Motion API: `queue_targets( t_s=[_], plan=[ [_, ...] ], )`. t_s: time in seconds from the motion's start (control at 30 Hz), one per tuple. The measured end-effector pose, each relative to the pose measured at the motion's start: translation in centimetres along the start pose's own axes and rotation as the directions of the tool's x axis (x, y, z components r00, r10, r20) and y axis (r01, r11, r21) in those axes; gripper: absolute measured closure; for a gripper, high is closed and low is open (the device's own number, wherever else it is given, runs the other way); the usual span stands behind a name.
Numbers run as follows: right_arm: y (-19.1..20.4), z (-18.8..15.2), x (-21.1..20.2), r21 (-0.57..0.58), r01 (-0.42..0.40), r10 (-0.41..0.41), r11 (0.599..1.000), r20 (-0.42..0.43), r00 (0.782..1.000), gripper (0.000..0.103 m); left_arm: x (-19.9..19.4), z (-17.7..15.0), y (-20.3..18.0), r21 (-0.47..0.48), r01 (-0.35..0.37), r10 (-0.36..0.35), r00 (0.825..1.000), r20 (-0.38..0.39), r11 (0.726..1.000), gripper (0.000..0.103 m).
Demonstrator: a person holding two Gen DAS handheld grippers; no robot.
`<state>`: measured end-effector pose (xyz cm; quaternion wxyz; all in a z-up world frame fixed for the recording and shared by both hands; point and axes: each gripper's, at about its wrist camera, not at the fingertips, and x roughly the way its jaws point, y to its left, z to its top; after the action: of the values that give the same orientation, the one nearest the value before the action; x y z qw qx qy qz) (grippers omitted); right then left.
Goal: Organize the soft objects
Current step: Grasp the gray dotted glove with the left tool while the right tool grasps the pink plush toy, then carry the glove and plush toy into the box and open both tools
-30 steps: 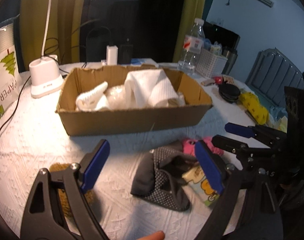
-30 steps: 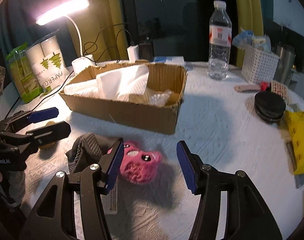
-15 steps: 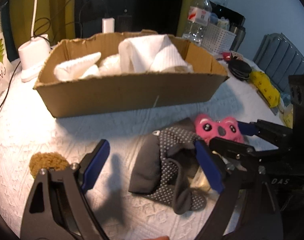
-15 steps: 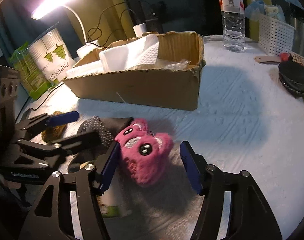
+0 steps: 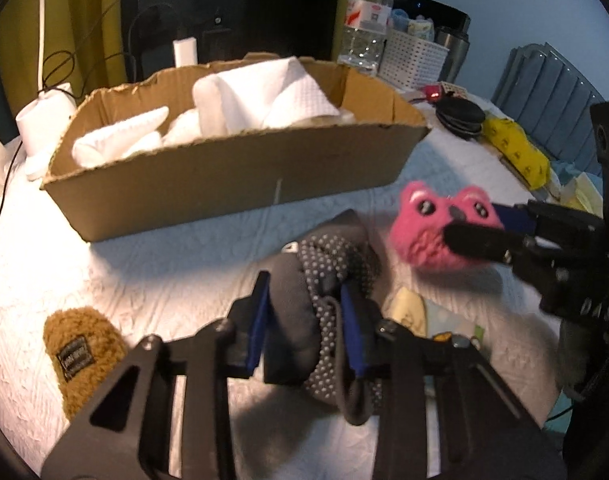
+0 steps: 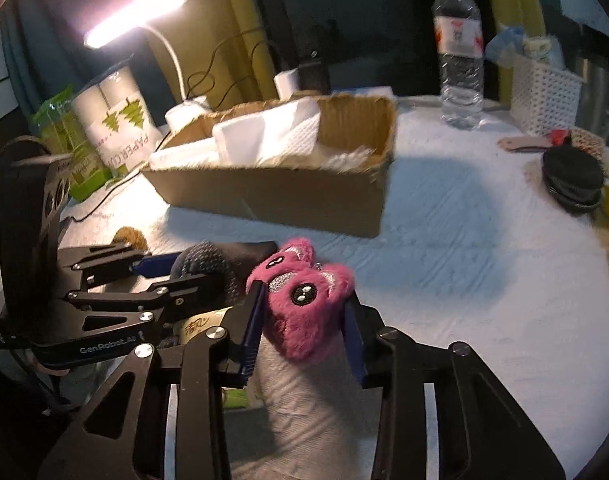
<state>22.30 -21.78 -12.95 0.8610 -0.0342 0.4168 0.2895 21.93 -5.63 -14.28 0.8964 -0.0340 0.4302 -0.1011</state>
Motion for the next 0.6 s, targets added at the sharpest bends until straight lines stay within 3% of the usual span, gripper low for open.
queue_targets(
  t_s=[0.6],
  plan=[
    [-1.6, 3.8, -4.0, -0.02, 0.04, -0.037, 0.999, 0.135, 0.99, 0.065, -6.6, 4.4, 0.2, -0.012, -0.024, 0.025, 0.985, 0.172, 1.0, 0.07]
  ],
)
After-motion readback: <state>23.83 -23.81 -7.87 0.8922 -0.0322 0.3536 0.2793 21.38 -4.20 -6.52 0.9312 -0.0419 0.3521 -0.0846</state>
